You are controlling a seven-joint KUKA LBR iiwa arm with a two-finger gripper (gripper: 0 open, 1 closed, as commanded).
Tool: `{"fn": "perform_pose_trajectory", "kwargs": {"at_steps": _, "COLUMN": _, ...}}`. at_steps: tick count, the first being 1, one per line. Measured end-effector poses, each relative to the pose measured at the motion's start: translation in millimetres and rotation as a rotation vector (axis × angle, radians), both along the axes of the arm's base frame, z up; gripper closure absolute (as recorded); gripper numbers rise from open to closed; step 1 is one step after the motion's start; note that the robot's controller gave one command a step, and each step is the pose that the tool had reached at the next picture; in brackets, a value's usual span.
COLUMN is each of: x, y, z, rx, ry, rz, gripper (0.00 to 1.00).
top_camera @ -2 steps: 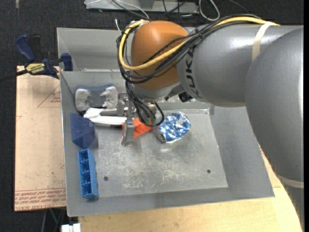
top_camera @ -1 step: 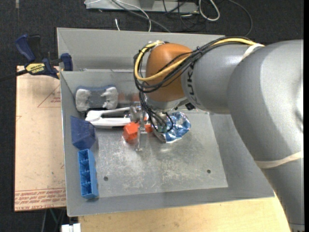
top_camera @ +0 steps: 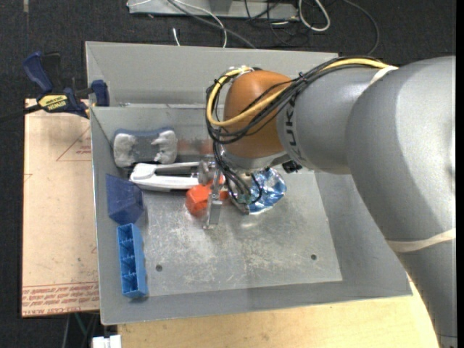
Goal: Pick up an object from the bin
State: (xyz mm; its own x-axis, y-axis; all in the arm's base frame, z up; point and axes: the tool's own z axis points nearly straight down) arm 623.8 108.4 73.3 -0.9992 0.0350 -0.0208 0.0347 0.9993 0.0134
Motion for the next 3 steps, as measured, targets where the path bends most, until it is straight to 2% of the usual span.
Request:
{"fn": "perform_pose_trajectory", "kwargs": {"at_steps": 1, "x": 10.3, "y": 5.5, "z": 1.3, "rx": -0.008, "ry": 0.008, "rz": 0.061, "gripper": 0.0}}
{"fn": "perform_pose_trajectory", "kwargs": {"at_steps": 2, "x": 4.7, "y": 2.1, "z": 2.2, "rx": -0.001, "ry": -0.001, "rz": 0.017, "gripper": 0.0}}
{"fn": "perform_pose_trajectory", "kwargs": {"at_steps": 3, "x": 14.6, "y": 5.5, "z": 6.9, "rx": -0.004, "ry": -0.009, "rz": 0.055, "gripper": 1.0}}
